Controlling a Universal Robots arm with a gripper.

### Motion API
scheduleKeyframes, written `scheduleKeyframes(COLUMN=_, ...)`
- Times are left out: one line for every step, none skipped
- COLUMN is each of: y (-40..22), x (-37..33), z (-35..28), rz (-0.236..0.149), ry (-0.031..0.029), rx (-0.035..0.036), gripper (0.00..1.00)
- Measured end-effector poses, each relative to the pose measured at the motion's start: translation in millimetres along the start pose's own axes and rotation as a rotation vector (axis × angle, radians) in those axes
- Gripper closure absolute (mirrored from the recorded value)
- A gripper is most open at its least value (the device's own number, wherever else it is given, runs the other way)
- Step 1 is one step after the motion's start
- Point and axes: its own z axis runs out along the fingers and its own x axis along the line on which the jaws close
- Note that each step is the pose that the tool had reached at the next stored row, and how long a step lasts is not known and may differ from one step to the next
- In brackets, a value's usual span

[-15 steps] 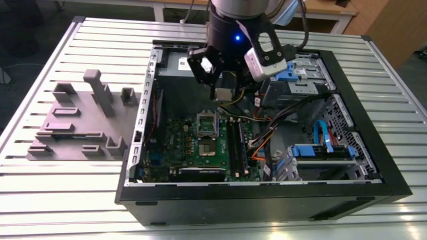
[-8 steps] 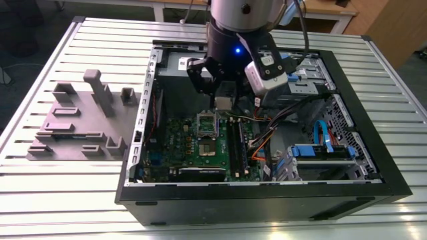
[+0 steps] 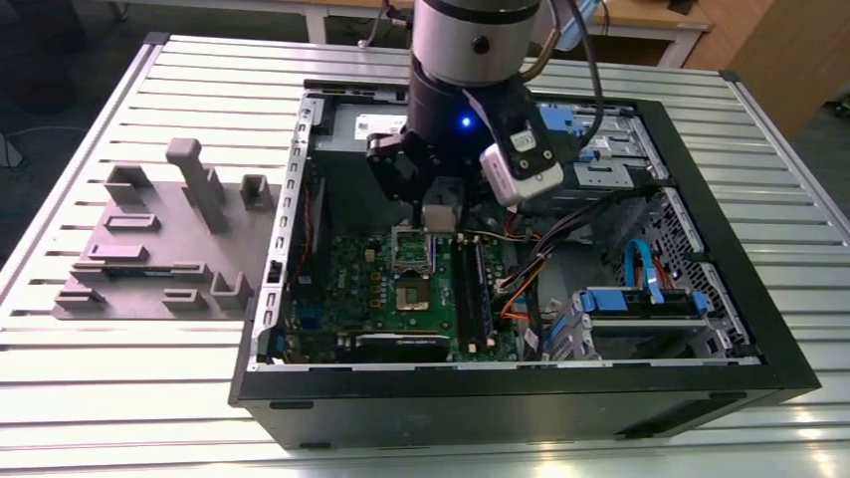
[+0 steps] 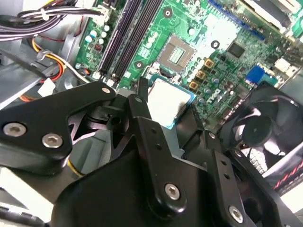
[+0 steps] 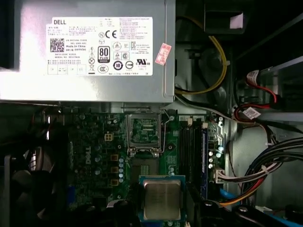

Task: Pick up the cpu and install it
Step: 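Place the cpu into insertion slot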

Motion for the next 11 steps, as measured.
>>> scheduleKeyframes(y=-1.9, x=0.0, z=1.7, rz=-0.002, ry=0.0007, rx=0.0002, gripper=0.53)
scheduleKeyframes(y=-3.2, x=0.0, z=3.8, rz=-0.003, ry=0.0012, rx=-0.0001, gripper=0.53)
scheduleKeyframes(y=-4.0, x=0.0, z=5.6, rz=-0.005, ry=0.0013, rx=-0.0003, gripper=0.53)
scheduleKeyframes(y=-4.6, x=0.1, z=7.4, rz=-0.006, ry=0.0015, rx=-0.0002, gripper=0.53)
scheduleKeyframes(y=-4.9, x=0.3, z=9.1, rz=-0.007, ry=0.0018, rx=-0.0001, gripper=0.53)
scheduleKeyframes(y=-5.1, x=0.4, z=10.9, rz=-0.008, ry=0.0019, rx=-0.0001, gripper=0.53)
scheduleKeyframes(y=-5.4, x=0.6, z=12.7, rz=-0.01, ry=0.0021, rx=0.0001, gripper=0.53)
scheduleKeyframes(y=-6.2, x=0.7, z=14.5, rz=-0.011, ry=0.0023, rx=0.0002, gripper=0.53)
scheduleKeyframes(y=-7.8, x=0.7, z=16.3, rz=-0.013, ry=0.0024, rx=0.0003, gripper=0.53)
scheduleKeyframes(y=-9.3, x=0.7, z=18.2, rz=-0.014, ry=0.0024, rx=0.0001, gripper=0.53)
scheduleKeyframes(y=-10.1, x=0.8, z=20.1, rz=-0.015, ry=0.0023, rx=-0.0003, gripper=0.53)
